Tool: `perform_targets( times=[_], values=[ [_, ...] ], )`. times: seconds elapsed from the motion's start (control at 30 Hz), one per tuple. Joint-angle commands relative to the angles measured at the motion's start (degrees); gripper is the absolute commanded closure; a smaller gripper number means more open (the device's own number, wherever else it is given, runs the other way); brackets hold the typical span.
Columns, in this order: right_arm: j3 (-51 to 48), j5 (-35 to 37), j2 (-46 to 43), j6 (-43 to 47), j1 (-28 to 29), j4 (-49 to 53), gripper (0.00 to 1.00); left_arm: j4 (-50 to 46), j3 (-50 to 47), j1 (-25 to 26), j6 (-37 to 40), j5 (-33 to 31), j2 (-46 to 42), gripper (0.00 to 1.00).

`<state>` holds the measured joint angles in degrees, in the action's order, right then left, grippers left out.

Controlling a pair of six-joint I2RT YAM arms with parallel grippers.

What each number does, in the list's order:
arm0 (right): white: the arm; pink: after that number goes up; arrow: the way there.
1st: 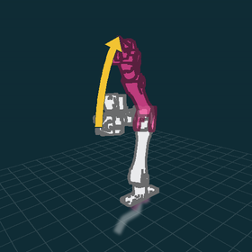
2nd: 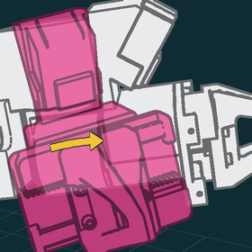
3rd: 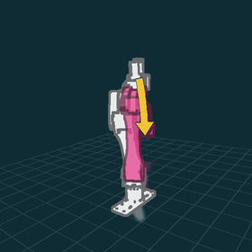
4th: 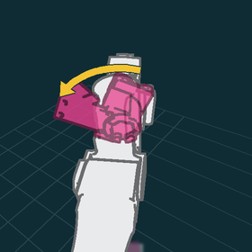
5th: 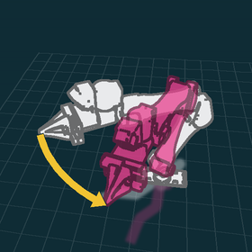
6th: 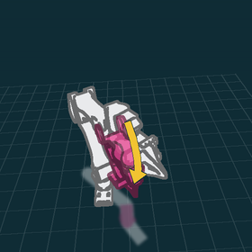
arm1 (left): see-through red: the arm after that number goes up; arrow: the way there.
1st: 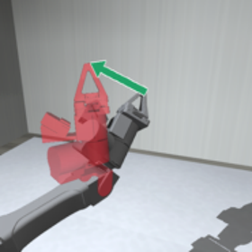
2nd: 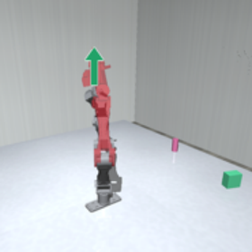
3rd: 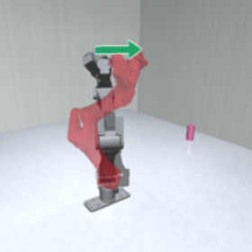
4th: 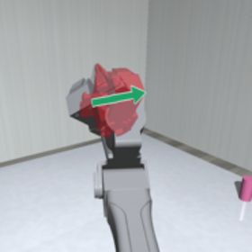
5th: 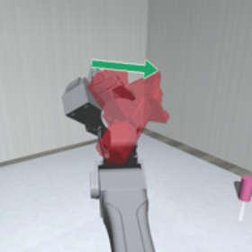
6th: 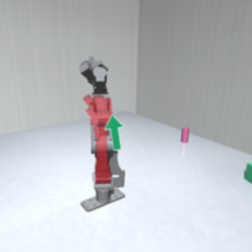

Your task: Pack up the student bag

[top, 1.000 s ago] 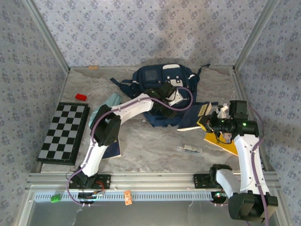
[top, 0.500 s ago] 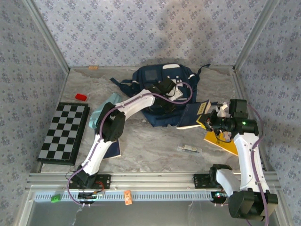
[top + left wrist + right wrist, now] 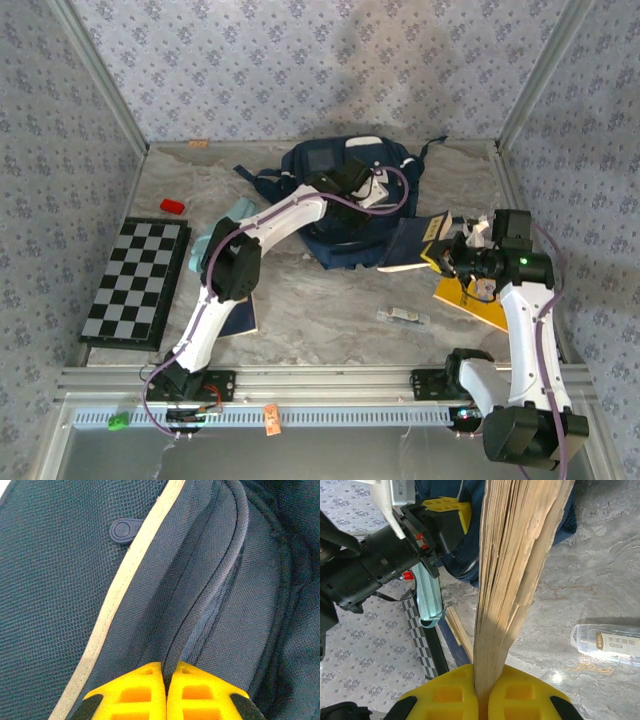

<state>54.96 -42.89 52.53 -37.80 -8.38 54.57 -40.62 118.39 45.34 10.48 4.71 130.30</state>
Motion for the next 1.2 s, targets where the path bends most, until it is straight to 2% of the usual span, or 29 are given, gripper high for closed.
perform_targets(
  times=[0.0,0.2,0.4,0.6,0.83,0.93,1.03,1.17],
  values=[
    [3.5,-1.4,-0.9,3.9,-0.6,3.1,1.0,-1.7,3.6,-0.5,-0.6,-1.1,-7.0,1.0],
    [6.3,2.3,-0.9,6.8,-0.9,9.1,1.0,-3.6,7.6,-0.7,1.1,-2.2,-9.6,1.0],
    [4.5,-0.3,0.1,7.5,0.6,7.2,1.0,-7.3,15.4,-1.0,3.2,-2.1,-9.4,1.0],
    [-0.2,-2.7,4.0,0.5,10.3,-9.1,1.0,-8.5,19.8,-1.2,5.4,-1.3,-9.4,1.0],
    [-3.9,2.2,13.8,-5.2,19.6,-35.5,1.0,-9.0,24.8,-1.3,6.5,-0.6,-8.8,1.0],
    [-5.5,2.9,20.0,-9.5,20.1,-47.2,1.0,-8.5,25.5,-1.4,6.4,0.2,-8.9,1.0],
    [-8.1,6.8,24.1,-10.4,21.4,-59.9,1.0,-8.3,25.7,-1.4,6.4,0.3,-8.7,1.0],
    [-5.1,6.7,32.8,-8.6,21.4,-63.5,1.0,-9.3,25.8,-1.5,6.9,0.4,-8.7,1.0]
  ],
)
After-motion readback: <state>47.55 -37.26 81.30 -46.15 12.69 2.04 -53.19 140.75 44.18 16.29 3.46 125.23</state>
